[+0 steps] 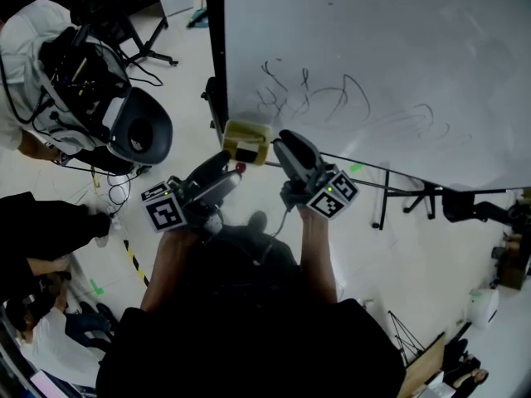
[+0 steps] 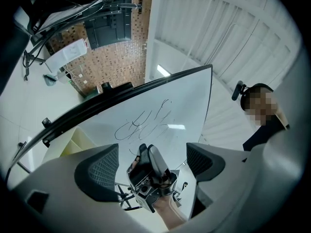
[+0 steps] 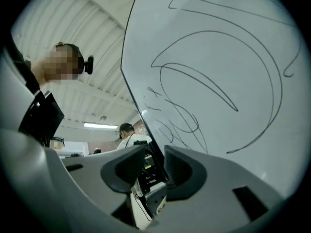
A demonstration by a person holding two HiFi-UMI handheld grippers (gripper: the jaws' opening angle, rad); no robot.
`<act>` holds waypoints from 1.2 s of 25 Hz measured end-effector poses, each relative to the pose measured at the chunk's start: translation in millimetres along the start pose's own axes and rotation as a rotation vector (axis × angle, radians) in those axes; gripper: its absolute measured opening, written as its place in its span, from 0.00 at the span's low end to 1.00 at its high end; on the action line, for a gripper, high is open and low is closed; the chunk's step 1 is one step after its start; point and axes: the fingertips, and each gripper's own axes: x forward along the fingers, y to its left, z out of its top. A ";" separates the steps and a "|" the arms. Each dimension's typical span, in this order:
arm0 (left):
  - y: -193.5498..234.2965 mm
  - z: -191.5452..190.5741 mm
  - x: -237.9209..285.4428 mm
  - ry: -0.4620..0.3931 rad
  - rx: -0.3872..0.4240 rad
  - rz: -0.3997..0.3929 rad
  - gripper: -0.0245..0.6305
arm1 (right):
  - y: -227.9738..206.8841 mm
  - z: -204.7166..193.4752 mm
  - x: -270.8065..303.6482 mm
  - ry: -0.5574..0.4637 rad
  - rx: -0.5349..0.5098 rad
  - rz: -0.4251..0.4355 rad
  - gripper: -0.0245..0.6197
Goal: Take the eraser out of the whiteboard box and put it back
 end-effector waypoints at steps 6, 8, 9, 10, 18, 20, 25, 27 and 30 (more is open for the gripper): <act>-3.8 -7.4 6.5 0.012 0.019 0.008 0.69 | 10.2 23.2 -9.5 -0.084 0.056 0.056 0.25; -5.1 -10.3 9.2 0.011 0.022 0.012 0.69 | 12.6 27.9 -13.3 -0.099 0.072 0.074 0.25; -5.7 -12.3 10.4 0.011 0.023 0.015 0.69 | 13.7 29.4 -15.4 -0.104 0.081 0.082 0.25; -6.4 -14.7 11.4 0.010 0.022 0.018 0.69 | 14.8 30.6 -17.9 -0.107 0.090 0.090 0.25; -12.9 -35.6 14.4 -0.002 0.038 0.068 0.69 | 21.4 40.4 -41.7 -0.144 0.159 0.142 0.24; -15.7 -40.4 12.3 -0.006 0.043 0.086 0.69 | 22.0 41.6 -46.4 -0.156 0.176 0.153 0.23; -21.2 -47.2 0.6 -0.024 0.060 0.129 0.69 | 24.8 36.9 -49.6 -0.167 0.219 0.176 0.23; -25.5 -48.7 -4.6 -0.032 0.075 0.131 0.69 | 29.3 33.0 -49.0 -0.162 0.229 0.184 0.23; -31.1 -52.5 -13.4 -0.035 0.084 0.125 0.69 | 39.5 31.3 -46.5 -0.156 0.220 0.185 0.23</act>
